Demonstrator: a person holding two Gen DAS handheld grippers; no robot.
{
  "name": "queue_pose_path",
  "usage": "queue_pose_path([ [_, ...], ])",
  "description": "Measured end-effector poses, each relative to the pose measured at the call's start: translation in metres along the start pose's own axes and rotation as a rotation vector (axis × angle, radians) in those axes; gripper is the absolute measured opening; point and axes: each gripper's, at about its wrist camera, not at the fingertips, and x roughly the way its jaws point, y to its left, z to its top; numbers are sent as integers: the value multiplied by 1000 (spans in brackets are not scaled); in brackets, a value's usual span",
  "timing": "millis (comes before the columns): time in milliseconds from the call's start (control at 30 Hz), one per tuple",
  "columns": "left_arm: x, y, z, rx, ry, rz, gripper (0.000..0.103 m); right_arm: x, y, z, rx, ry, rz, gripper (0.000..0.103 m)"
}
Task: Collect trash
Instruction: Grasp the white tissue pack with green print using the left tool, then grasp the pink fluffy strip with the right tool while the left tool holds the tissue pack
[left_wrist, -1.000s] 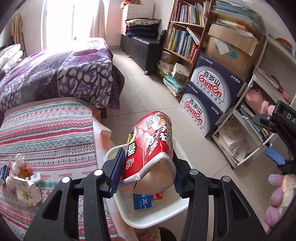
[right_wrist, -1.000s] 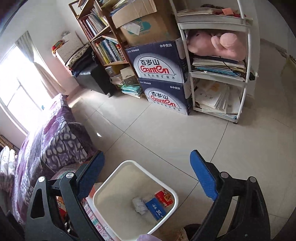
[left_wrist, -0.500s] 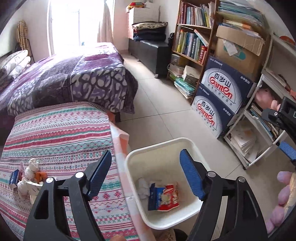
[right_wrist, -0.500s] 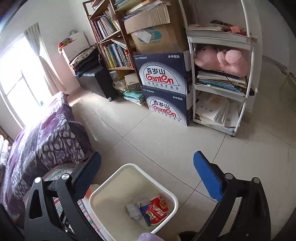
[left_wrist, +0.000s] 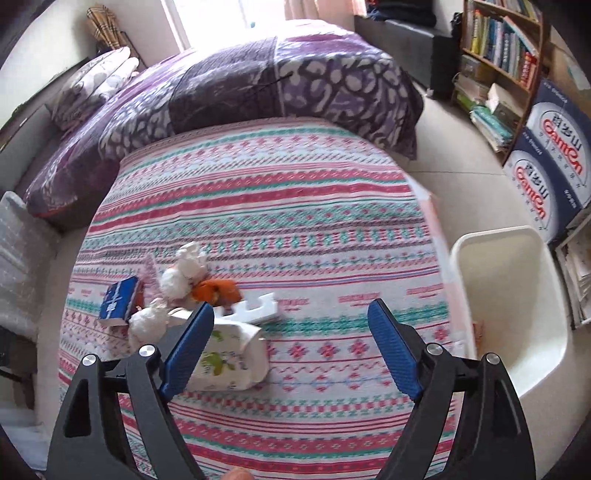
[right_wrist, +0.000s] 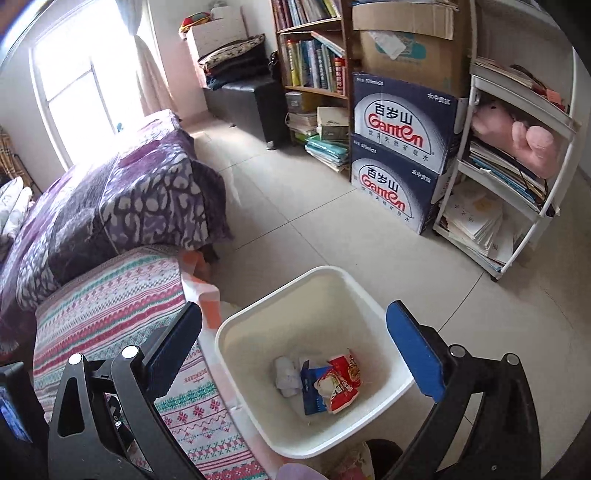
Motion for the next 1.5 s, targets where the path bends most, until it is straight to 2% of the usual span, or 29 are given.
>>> queue_pose_path([
  [133,23,25,-15,-18,83,83,86,3,23,-9,-46,22,16,96],
  [267,41,39,-29,-19,127,131,89,4,42,-17,-76,40,30,96],
  [433,62,49,-34,-23,173,134,90,8,58,-26,-107,57,31,96],
  [600,75,45,-36,-4,203,85,90,14,67,-29,-108,85,33,96],
  [633,74,45,-36,-1,195,76,89,16,68,-30,-105,95,38,96],
  [667,72,45,-36,-1,184,69,81,18,70,-31,-101,105,44,96],
  [700,70,46,-36,1,177,59,79,19,72,-32,-99,115,50,96],
  [833,48,58,-35,-18,120,6,78,24,84,-38,-99,146,72,96],
  [967,19,87,-25,-86,72,-70,78,26,100,-46,-121,158,85,96],
  [1033,6,104,-21,-143,61,-138,78,27,110,-52,-139,170,96,96],
  [1167,-19,143,-17,-253,72,-341,78,31,132,-66,-185,200,114,96],
  [1267,-40,165,-16,-314,42,-418,78,35,146,-76,-211,232,126,96],
  [1333,-45,179,-18,-356,55,-481,78,38,153,-82,-225,249,132,96],
  [1400,-45,195,-21,-416,53,-482,78,40,162,-88,-241,262,132,96],
  [1500,-46,221,-25,-468,25,-406,78,41,175,-97,-274,267,141,96],
])
